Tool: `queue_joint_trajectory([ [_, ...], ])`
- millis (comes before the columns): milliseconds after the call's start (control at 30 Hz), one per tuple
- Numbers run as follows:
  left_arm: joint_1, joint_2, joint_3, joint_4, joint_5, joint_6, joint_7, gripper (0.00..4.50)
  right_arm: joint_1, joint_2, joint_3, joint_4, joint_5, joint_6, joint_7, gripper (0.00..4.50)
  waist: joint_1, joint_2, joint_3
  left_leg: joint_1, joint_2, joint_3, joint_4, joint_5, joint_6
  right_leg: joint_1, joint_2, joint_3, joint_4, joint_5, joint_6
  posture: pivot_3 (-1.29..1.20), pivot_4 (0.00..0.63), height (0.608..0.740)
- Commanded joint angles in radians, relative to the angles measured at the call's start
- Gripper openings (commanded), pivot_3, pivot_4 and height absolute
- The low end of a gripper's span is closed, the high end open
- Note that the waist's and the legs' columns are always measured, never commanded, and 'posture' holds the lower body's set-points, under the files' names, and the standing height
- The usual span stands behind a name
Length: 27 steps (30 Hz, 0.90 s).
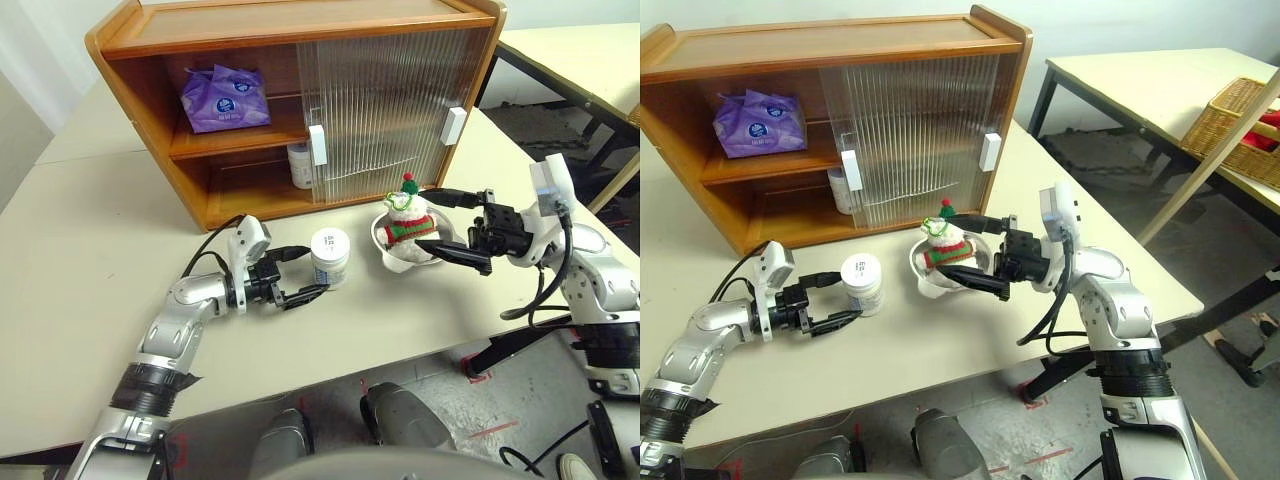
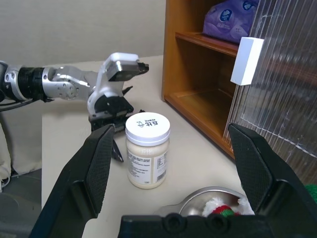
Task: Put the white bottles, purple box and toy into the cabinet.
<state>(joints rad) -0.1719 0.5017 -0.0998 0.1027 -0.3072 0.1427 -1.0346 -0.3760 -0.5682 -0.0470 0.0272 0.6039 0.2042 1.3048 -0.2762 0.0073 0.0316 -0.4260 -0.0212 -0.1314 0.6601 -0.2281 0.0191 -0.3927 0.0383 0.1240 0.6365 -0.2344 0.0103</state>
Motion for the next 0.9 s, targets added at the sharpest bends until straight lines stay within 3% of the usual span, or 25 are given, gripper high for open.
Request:
queue_joint_trajectory([
  [33,-0.012,-0.022,-0.043,0.062,0.067,-0.046,0.024,4.48,0.004,0.001,-0.002,-0.005,-0.007,0.002,-0.01,4.5,0.001,0.0,0.0,0.0,0.0,0.0,0.0,0.0,0.0,0.0,0.0,0.0,0.0,0.0,0.0,-0.33,0.029,0.74],
  [600,-0.065,-0.133,-0.07,0.198,0.098,-0.109,0.034,4.48,0.018,-0.007,-0.003,-0.009,-0.02,0.001,-0.013,4.5,0.002,0.0,0.0,0.003,-0.001,0.0,0.002,0.001,0.002,0.006,0.0,0.0,0.0,-0.001,0.006,-0.33,0.035,0.74],
  [767,-0.056,-0.127,-0.069,0.198,0.092,-0.091,0.03,3.25,0.016,-0.006,0.0,-0.005,-0.023,-0.001,-0.01,4.5,0.002,0.0,0.0,0.003,-0.001,0.0,0.001,0.001,0.002,0.006,0.0,0.001,0.0,-0.001,0.006,-0.33,0.037,0.74],
  [900,-0.043,-0.124,-0.05,0.193,0.076,-0.096,0.033,3.15,0.015,-0.009,0.003,-0.001,-0.018,0.013,-0.003,4.5,0.002,0.0,0.0,0.003,-0.001,0.0,0.001,0.001,0.002,0.007,0.0,0.001,-0.001,-0.002,0.007,-0.33,0.038,0.74],
])
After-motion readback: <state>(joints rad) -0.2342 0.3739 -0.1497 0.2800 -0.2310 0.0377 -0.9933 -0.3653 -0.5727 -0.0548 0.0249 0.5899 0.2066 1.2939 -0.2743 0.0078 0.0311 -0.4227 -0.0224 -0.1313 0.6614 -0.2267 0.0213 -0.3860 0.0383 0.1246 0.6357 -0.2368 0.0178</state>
